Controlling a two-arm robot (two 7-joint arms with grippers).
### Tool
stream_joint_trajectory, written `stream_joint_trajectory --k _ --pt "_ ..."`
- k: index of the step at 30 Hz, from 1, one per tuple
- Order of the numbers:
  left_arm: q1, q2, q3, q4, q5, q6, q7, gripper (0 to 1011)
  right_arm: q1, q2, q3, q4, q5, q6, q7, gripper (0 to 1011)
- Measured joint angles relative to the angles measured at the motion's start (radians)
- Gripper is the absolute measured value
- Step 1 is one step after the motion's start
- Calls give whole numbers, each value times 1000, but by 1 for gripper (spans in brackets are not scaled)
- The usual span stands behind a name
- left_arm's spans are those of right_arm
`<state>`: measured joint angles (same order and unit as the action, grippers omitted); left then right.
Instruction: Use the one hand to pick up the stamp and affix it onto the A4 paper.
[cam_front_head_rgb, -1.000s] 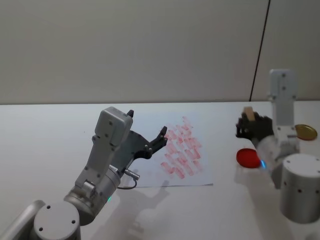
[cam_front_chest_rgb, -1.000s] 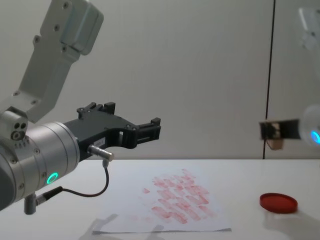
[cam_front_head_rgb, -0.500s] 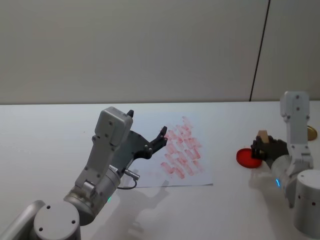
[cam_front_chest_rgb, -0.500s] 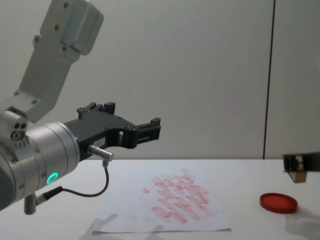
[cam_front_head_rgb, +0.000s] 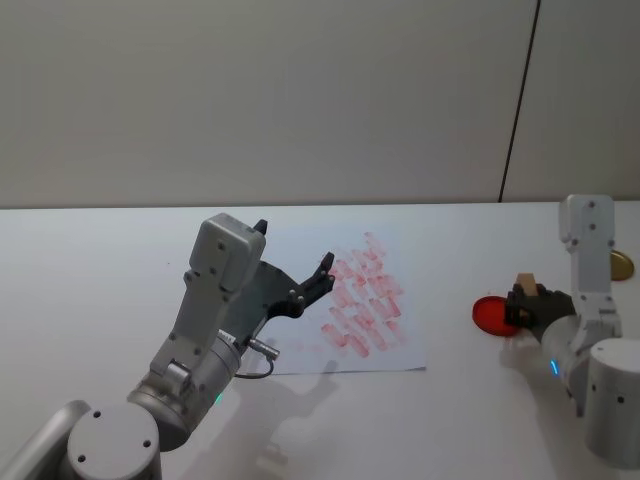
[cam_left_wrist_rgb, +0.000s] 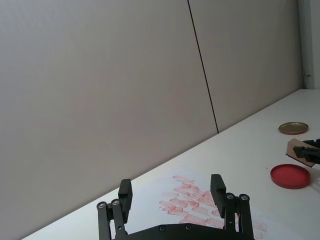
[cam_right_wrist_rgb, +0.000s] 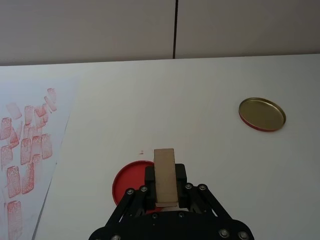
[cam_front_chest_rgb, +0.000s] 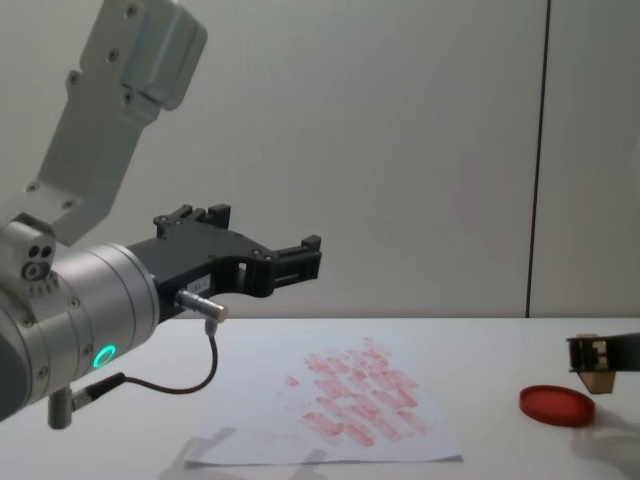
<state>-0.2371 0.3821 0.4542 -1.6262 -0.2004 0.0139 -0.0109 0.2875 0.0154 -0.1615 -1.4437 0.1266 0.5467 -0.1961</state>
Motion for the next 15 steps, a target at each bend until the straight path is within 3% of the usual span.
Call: stream_joint_trajectory --k 6,15 --pt "0 0 0 0 0 0 0 993 18 -5 2 33 0 -15 18 273" --pt "0 0 0 0 0 0 0 993 40 -13 2 67 -1 -36 50 572"
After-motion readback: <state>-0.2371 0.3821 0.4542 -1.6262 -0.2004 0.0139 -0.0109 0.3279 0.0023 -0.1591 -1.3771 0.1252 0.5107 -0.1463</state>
